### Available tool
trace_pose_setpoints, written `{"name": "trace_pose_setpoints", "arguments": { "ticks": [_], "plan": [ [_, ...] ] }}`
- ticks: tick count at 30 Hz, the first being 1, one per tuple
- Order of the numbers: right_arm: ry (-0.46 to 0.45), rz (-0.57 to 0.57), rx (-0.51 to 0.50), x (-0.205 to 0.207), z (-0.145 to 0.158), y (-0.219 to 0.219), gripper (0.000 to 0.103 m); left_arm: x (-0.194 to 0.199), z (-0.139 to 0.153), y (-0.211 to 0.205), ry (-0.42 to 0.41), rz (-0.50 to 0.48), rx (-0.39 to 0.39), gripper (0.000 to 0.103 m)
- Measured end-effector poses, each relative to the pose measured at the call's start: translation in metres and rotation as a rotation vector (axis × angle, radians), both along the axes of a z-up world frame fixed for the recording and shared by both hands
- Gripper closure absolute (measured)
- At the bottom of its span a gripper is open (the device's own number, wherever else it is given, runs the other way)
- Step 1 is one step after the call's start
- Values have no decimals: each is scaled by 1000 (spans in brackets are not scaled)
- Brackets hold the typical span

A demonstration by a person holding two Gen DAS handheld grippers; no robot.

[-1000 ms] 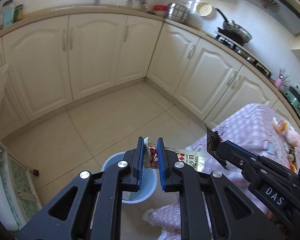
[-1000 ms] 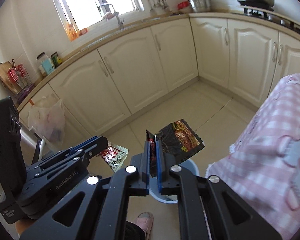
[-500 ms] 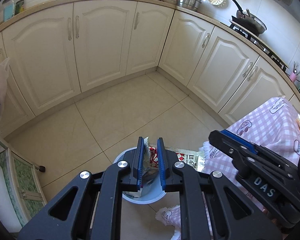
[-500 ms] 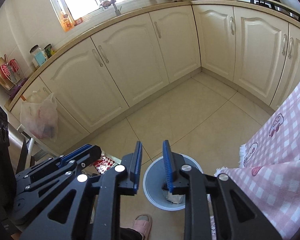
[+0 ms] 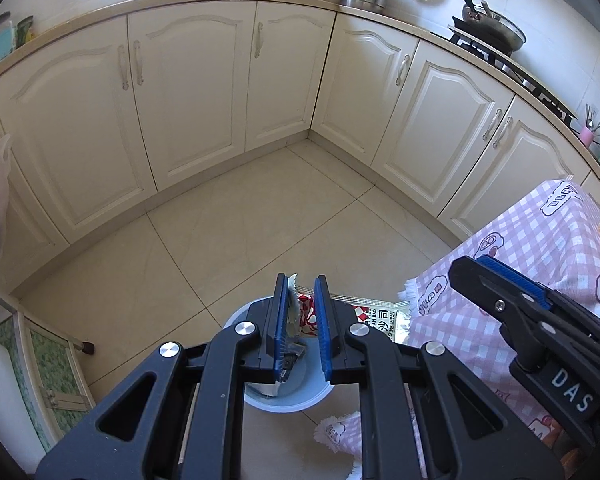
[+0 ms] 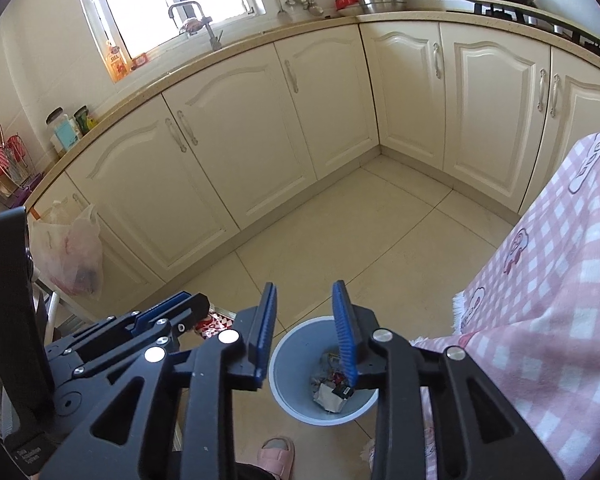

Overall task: Collect trash
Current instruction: 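Carry both wrappers to the blue bucket and open both tools to drop them, then grasp the dried orange peel with the left tool while the right grasps the dark snack packet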

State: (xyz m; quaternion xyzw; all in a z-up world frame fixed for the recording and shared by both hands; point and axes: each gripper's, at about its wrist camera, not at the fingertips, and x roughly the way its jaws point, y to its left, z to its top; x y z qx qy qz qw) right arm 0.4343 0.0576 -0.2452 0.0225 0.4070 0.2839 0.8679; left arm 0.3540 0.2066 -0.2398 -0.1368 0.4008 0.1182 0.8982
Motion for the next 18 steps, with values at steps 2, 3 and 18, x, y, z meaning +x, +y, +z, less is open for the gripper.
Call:
{"name": "trace_pose_setpoints", "arguments": {
  "ticks": [2,3,18],
  "plan": [
    [-14,-16,0,0,3,-4,72,2,3,-1,-7,3,1,89],
    [-18,-23,-1,0,5,-6,70,4,5,-1,-10,6,4,88],
    [-75,-68,14,-14,37,-37,66,-12,45,-21,-98,-11,8,58]
  ]
}}
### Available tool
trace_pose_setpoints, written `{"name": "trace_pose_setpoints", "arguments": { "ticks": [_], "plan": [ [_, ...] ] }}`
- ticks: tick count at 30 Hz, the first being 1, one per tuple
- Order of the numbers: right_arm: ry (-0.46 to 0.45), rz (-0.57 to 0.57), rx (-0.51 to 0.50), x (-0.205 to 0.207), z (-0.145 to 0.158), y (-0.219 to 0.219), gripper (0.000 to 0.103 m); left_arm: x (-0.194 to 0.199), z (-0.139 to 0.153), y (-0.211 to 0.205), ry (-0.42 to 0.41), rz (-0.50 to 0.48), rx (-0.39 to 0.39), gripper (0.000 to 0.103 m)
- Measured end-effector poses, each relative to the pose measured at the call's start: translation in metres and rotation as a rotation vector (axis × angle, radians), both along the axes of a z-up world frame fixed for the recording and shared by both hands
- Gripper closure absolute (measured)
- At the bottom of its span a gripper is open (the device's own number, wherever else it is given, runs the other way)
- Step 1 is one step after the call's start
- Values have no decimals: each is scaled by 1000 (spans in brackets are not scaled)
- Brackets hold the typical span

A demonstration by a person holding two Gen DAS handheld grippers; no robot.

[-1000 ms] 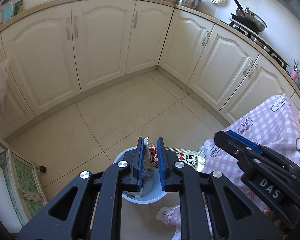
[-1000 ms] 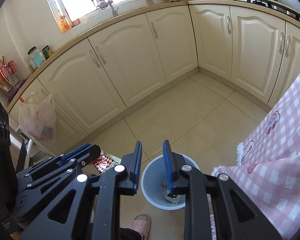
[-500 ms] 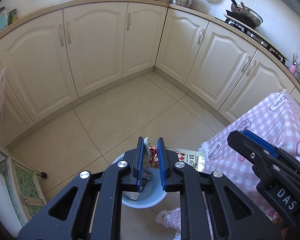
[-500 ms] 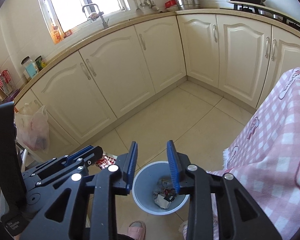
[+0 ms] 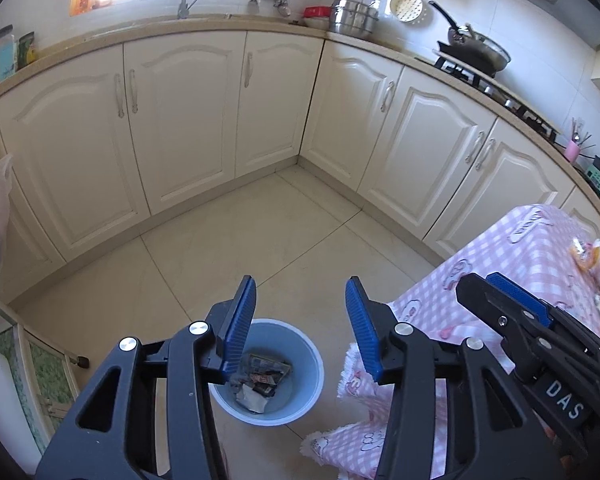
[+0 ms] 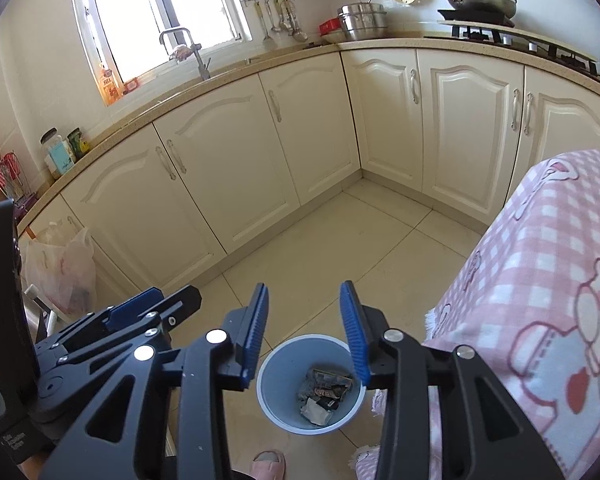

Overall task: Collect trash
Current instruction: 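Grasp the dried orange peel with the left tool while the right grasps the dark snack packet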

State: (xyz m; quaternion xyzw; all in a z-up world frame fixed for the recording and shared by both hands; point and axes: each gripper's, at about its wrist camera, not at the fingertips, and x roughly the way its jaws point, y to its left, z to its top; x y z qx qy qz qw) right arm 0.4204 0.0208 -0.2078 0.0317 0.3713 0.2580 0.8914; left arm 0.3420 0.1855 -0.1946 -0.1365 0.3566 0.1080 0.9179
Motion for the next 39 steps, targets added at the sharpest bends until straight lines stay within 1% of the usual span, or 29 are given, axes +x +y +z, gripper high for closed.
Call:
{"name": "trace_pose_setpoints", "arguments": {
  "ticks": [4,8,13,17,19,22,23,27,28,31,33,37,38,39],
  "plan": [
    [-36,-25,7,-14,18,-17,66,-12,21,-19,-41,-41,11,57],
    [-74,-71,8,-28,39,-45,65,-22,41,-46,-78,-99,25,56],
    [-118,-173,26,-47,61,-103,63,-31,60,-94,-115,-205,41,50],
    [-143,-278,18,-62,73,-164,63,-33,66,-144,-121,-320,18,49],
    [-151,-326,12,-68,75,-192,63,-31,66,-167,-116,-369,18,49],
    [-152,-415,9,-79,76,-240,61,-30,63,-211,-99,-453,34,49],
    [-151,-451,9,-83,75,-258,60,-29,62,-219,-96,-472,36,49],
    [-132,-527,14,-93,65,-302,58,-27,55,-270,-62,-569,57,49],
    [-126,-537,18,-94,62,-306,58,-24,51,-285,-47,-599,65,49],
    [-103,-566,29,-94,53,-326,58,-21,43,-311,-6,-648,81,48],
    [-88,-580,31,-92,47,-336,57,-17,36,-326,12,-664,105,48],
    [-46,-584,52,-91,37,-350,57,-10,30,-340,33,-669,133,48],
    [-38,-583,58,-90,36,-350,57,-9,29,-342,39,-671,137,49],
    [-28,-579,62,-88,35,-352,56,-7,27,-343,48,-669,140,53]
  ]
}}
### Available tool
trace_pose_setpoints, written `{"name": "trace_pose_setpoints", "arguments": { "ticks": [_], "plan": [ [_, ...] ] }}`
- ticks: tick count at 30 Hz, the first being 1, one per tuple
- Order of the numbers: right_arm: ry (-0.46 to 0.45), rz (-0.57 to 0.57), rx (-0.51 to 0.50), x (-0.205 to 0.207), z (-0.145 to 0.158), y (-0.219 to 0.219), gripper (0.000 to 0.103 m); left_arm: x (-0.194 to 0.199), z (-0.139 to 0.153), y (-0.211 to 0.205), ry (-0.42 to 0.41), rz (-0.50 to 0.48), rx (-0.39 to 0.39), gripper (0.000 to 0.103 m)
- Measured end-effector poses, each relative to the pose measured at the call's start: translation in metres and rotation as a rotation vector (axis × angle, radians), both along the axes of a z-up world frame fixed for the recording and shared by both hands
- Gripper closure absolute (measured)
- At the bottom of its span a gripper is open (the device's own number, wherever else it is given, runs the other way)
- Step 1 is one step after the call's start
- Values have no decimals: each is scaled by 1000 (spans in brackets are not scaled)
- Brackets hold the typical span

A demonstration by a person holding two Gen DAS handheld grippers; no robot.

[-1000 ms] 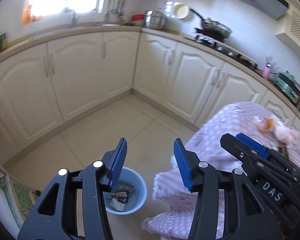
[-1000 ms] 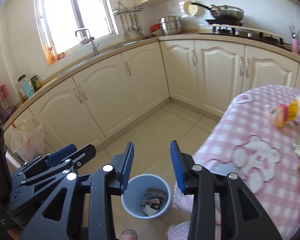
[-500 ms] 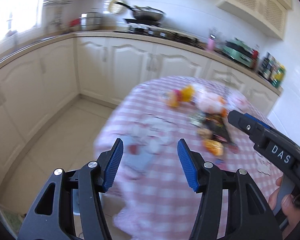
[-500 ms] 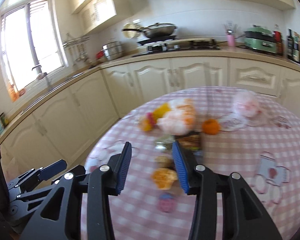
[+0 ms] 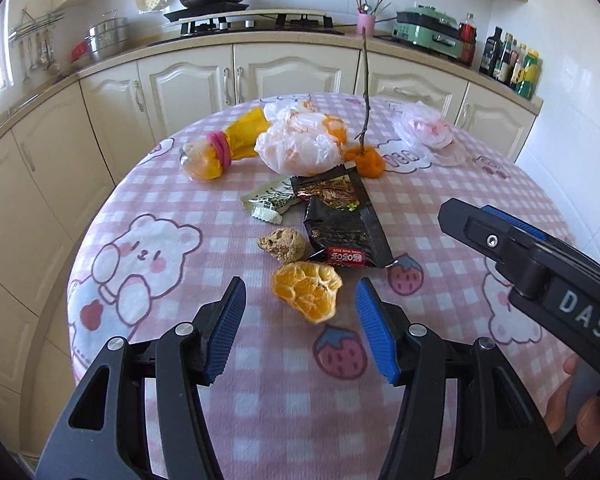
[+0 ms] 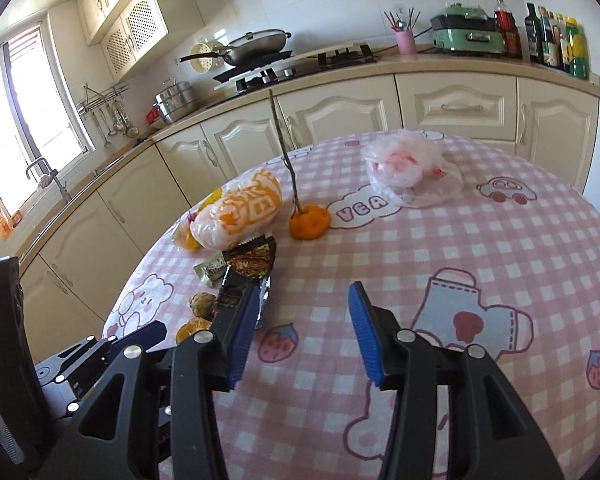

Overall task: Collect trash
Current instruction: 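Grasp the dried orange peel with the left tool while the right grasps the dark snack packet, then carry the peel and packet over the blue bucket and open both tools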

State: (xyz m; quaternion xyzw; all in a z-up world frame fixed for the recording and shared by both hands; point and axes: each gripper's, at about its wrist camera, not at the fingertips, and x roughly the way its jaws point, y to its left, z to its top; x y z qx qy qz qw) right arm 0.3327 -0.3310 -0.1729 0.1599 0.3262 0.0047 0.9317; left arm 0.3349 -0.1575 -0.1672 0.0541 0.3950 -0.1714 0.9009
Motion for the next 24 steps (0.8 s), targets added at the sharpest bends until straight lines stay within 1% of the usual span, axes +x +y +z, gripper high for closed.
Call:
{"name": "trace_pose_setpoints", "arguments": {
  "ticks": [1,2,6,11,15,19,20,21,22,24],
  "plan": [
    [6,2,0,2,-1,0,56,2,-1,0,14,-5,0,64],
    [11,4,-1,4,-1,0,56,4,-2,0,31,-13,-7,68],
    [38,34,5,15,-3,8,53,6,-2,8,36,-17,-56,69],
    [90,83,19,33,-10,24,52,-2,9,34,-29,52,-77,69],
    [124,94,5,51,-12,38,52,-2,19,58,-58,103,-88,69],
    [171,99,-31,68,-18,50,52,1,21,79,-59,139,-108,69],
    [172,103,-47,70,-17,53,54,1,21,84,-57,147,-113,69],
    [173,112,-61,70,-17,56,71,2,21,88,-57,153,-120,69],
    [172,125,-61,71,-17,59,77,2,22,91,-56,158,-125,69],
    [163,116,-82,69,-16,61,99,2,23,97,-54,167,-140,69]
  ]
}}
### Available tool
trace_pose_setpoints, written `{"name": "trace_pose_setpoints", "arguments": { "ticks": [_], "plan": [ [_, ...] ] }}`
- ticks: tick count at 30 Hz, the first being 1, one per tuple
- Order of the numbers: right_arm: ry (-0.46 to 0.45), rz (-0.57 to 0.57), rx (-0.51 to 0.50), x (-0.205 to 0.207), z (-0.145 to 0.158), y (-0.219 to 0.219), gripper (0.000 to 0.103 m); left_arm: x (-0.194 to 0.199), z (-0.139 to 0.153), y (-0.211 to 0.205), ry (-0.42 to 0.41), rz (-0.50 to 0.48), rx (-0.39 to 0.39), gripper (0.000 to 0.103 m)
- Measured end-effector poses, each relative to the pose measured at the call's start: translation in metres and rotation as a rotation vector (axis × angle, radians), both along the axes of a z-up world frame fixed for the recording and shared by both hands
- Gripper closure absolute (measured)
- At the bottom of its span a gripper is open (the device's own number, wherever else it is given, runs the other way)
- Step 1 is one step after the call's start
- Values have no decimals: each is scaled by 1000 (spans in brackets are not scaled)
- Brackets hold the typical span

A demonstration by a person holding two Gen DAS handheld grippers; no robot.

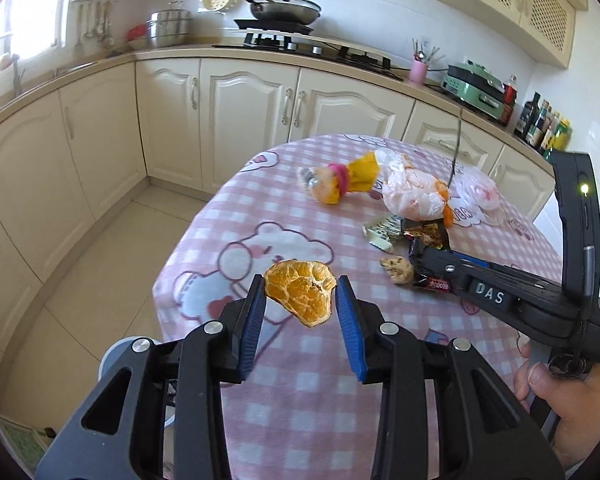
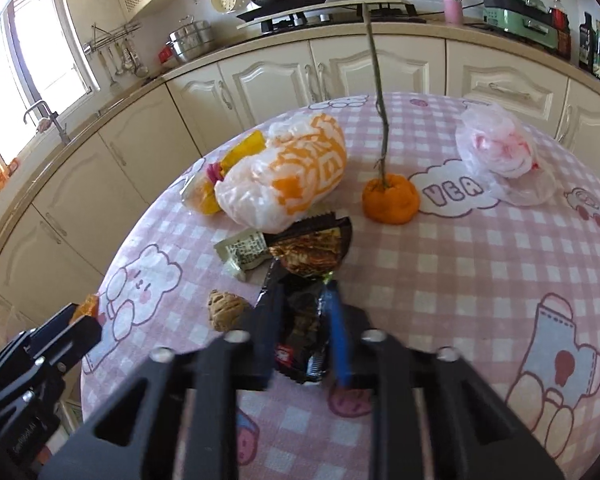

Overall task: Collect trash
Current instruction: 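Carry the peel and packet over the blue bucket and open both tools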

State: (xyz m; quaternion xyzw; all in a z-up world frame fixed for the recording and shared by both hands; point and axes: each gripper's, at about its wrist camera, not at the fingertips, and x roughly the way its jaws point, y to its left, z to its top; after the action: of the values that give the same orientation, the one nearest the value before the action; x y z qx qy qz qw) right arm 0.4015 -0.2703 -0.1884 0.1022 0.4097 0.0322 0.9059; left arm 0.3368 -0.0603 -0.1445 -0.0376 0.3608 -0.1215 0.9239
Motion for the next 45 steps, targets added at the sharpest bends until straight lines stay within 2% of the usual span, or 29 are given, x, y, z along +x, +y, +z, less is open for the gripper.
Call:
{"name": "trace_pose_setpoints", "arguments": {
  "ticks": [6,13,17,22,29,35,42,45],
  "plan": [
    [-76,-14,-41,-20,12,4,102,-9,7,11,-22,7,-21,69],
    [-194,-39,-16,-61,42,3,102,-22,16,37,-50,37,-51,69],
    [-267,45,8,-80,67,27,102,-29,19,54,-63,59,-71,69],
    [-284,165,12,-79,77,79,102,-36,18,83,-72,113,-83,69],
    [-228,355,36,-61,54,176,102,-37,0,137,-37,222,-67,69],
    [-121,481,52,-37,10,256,102,-32,-32,184,37,318,-54,69],
    [-35,539,45,-16,-35,310,102,-16,-72,231,132,411,-60,69],
    [-31,528,24,-5,-47,317,102,-1,-81,241,150,436,-63,69]
  ]
}}
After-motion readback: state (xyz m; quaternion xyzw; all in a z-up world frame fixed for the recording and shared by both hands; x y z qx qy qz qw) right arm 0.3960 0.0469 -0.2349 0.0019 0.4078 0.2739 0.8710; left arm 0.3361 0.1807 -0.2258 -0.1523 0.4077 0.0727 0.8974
